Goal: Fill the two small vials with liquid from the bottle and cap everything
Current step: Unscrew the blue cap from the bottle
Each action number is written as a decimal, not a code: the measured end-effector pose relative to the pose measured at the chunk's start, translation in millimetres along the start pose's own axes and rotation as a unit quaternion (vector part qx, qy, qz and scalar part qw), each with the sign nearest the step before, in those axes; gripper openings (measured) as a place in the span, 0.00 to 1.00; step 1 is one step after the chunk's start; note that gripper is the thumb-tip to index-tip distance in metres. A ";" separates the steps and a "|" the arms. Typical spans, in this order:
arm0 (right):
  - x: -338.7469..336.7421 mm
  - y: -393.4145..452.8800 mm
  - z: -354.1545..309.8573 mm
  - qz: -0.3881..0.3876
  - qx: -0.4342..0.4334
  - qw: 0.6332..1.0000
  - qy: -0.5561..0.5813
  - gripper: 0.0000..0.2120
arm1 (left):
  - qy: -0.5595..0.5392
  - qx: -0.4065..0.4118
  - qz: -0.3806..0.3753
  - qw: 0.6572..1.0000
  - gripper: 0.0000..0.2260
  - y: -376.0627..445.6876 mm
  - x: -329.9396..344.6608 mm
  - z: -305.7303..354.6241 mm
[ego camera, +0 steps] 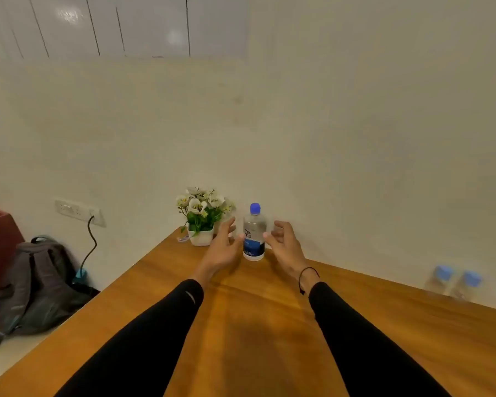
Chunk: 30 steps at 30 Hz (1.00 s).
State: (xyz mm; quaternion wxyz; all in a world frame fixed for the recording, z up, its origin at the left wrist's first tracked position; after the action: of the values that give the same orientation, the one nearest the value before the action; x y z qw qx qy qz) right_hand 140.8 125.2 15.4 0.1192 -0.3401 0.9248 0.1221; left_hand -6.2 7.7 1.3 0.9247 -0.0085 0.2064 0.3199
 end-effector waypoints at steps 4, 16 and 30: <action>18.9 16.0 -2.2 -0.029 -0.013 0.999 -0.003 0.24 | 0.001 0.002 -0.054 0.999 0.29 14.7 -4.5 -2.1; -1.7 -65.3 -4.7 -0.045 -0.015 0.998 -0.034 0.25 | -0.012 0.031 -0.066 0.997 0.24 -76.9 20.8 16.9; -75.9 -322.8 -23.4 -0.015 0.009 0.997 -0.069 0.27 | 0.036 0.061 -0.129 0.989 0.34 -306.7 82.3 65.2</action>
State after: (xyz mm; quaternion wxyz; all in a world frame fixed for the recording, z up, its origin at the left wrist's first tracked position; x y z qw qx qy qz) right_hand 406.2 -74.9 13.7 0.1881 -0.3436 0.9101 0.1352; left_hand 259.3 -178.1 -6.7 0.9489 0.0093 0.2561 0.1842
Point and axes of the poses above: each hand's wrist, its own y-axis towards the middle knuckle, its own x-axis out of the palm, z = x × y, the point moved 1 cm from there along y, towards the middle knuckle, and after that the axes turned 2 degrees about -z, right-handed, at the moved point
